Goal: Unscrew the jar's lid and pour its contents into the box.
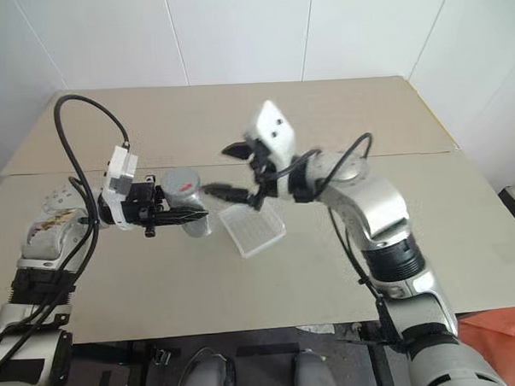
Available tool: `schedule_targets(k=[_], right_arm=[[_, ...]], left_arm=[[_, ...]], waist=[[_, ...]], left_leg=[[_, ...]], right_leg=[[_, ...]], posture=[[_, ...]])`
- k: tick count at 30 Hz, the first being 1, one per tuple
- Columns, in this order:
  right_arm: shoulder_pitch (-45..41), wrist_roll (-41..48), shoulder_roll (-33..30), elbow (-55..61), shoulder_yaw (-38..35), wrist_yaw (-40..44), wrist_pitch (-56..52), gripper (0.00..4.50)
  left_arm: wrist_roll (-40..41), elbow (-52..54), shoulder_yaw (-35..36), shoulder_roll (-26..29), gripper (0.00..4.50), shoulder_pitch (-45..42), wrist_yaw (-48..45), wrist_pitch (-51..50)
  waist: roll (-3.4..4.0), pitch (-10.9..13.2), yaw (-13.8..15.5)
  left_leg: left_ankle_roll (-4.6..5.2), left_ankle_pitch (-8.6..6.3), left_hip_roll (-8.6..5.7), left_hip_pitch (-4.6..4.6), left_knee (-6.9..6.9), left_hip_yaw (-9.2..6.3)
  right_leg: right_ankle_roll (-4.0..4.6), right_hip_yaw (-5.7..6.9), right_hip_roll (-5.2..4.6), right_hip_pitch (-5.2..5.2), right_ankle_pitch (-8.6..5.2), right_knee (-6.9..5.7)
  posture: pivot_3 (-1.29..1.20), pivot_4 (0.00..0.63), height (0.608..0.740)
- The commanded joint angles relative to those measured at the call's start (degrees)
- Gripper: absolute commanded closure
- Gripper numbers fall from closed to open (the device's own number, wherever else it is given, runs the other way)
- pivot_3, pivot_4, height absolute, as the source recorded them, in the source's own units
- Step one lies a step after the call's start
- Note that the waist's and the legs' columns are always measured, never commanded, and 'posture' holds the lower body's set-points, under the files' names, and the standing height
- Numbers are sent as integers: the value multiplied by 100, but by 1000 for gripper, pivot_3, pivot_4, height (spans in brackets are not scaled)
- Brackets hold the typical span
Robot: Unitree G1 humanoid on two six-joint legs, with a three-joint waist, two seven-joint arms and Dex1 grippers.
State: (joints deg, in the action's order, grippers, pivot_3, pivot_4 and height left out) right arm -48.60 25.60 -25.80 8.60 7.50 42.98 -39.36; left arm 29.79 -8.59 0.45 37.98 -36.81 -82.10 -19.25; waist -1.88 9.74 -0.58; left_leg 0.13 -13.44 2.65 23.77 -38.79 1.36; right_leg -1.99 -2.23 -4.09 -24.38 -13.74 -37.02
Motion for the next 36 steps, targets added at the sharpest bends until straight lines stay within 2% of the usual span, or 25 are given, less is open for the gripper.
schedule_targets(k=[1,7,11,16,27,36], right_arm=[[114,62,-96,252,-242,8,38,38],[286,189,-246,655,-240,184,10,38],[242,610,-126,1208,-169,344,-170,38],[163,662,142,1515,155,203,-296,38],[-553,-81,837,425,717,-213,-129,38],[-534,-115,845,-40,501,168,147,38]], left_arm=[[146,240,125,79,2589,5,-76,-6],[38,71,100,-1,2589,-111,0,59],[-87,-48,-28,-210,2589,-213,116,153],[-187,-247,-96,-387,2589,-349,145,267],[-211,-348,-149,-562,2589,-487,61,339],[-146,-152,-29,-458,2589,-348,59,271]], waist=[[0,0,-15],[0,0,-48],[0,0,-27],[0,0,-33],[0,0,-34],[0,0,-35]], left_leg=[[0,0,1,0,0,0],[0,0,3,0,2,1],[0,0,3,-1,1,0],[0,0,2,-1,0,-1],[0,0,3,-2,0,-1],[0,0,3,-1,0,-1]], right_leg=[[0,0,1,0,0,0],[0,-4,5,-3,0,-2],[0,-3,5,-3,0,-2],[0,-3,4,-1,0,-3],[0,-3,6,-2,0,-6],[0,-2,6,-2,0,-7]], posture=[[0,150,740],[0,150,740],[0,150,740],[0,150,740],[0,150,740],[0,150,740]])
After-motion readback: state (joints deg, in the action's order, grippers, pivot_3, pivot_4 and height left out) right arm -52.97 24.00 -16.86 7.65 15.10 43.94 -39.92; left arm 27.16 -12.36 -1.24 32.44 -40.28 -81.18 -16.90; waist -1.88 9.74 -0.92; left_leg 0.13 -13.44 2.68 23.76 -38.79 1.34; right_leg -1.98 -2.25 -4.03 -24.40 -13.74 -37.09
